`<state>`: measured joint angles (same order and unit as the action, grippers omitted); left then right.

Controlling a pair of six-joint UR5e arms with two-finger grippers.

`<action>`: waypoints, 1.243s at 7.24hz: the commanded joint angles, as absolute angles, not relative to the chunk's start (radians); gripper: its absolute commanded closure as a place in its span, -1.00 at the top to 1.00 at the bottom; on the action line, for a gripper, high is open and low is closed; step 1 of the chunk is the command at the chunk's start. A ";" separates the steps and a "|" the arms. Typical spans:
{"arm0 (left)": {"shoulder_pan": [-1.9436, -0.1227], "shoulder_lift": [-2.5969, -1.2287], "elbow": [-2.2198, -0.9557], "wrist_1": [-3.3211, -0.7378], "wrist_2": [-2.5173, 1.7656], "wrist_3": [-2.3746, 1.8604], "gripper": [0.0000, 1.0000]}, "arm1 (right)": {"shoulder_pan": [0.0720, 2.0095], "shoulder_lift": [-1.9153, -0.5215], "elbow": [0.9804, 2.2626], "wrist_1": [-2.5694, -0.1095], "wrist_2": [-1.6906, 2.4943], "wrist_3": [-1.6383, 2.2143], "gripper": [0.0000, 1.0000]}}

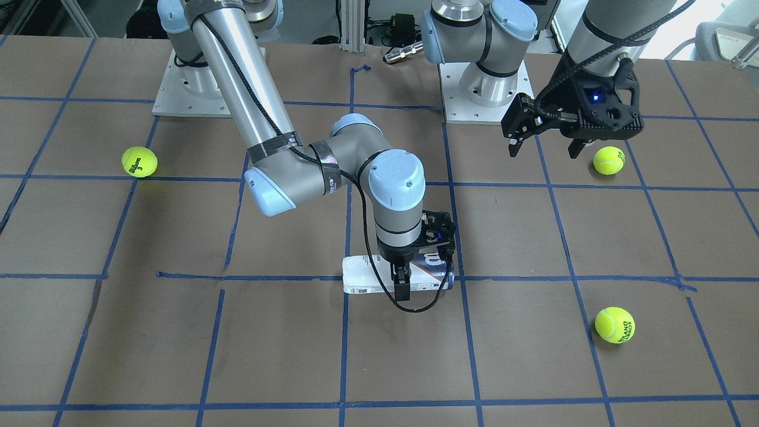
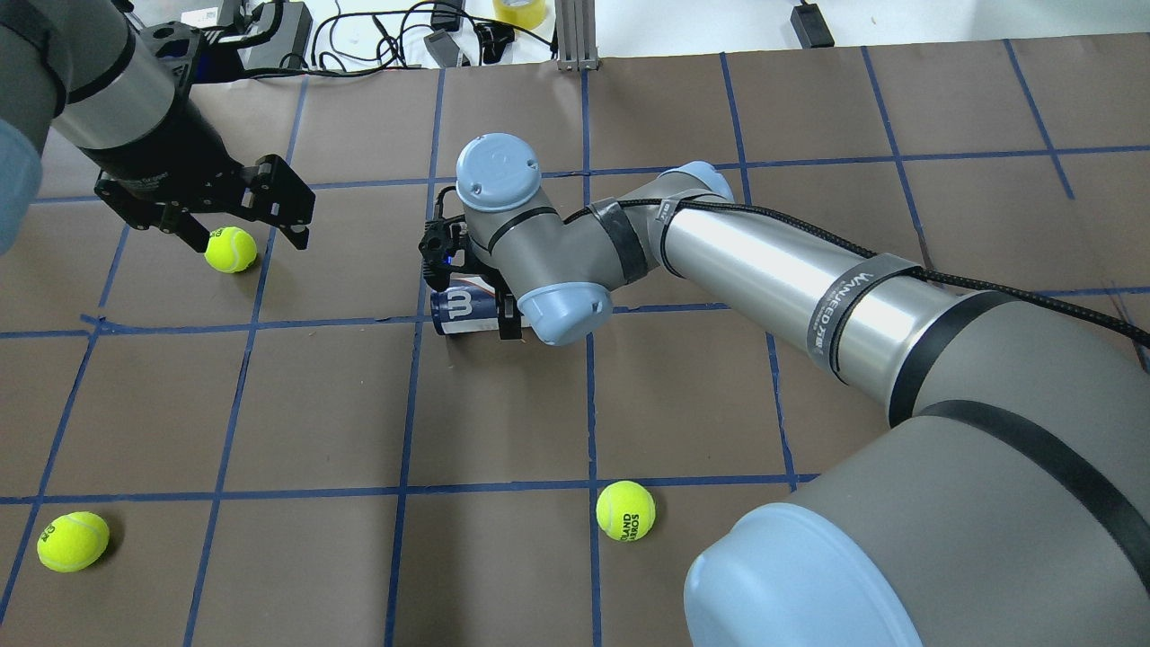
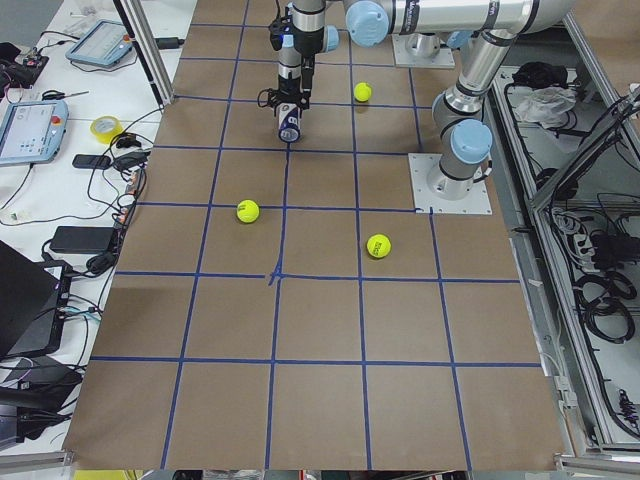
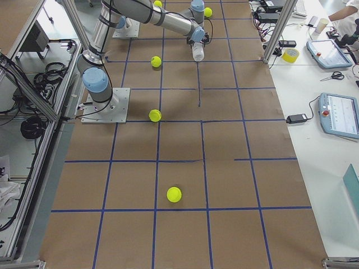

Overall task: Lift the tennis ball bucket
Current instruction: 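Lay the can on its side and open the right gripper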

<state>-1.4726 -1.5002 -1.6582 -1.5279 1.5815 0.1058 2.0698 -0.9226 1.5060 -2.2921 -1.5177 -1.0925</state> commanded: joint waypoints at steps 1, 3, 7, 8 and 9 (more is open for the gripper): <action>-1.473 -1.500 -1.658 -1.528 1.582 0.106 1.00 | 2.036 -0.986 1.505 -2.202 -1.505 -1.083 1.00; -1.473 -1.502 -1.658 -1.528 1.580 0.106 1.00 | 1.975 -1.050 1.505 -2.087 -1.480 -1.085 1.00; -1.470 -1.528 -1.661 -1.525 1.562 0.136 1.00 | 1.846 -1.181 1.523 -1.997 -1.425 -1.034 1.00; -1.468 -1.552 -1.680 -1.497 1.525 0.141 1.00 | 1.824 -1.215 1.523 -1.961 -1.436 -1.008 1.00; -1.463 -1.577 -1.721 -1.435 1.450 0.140 1.00 | 1.772 -1.250 1.523 -1.929 -1.437 -0.950 1.00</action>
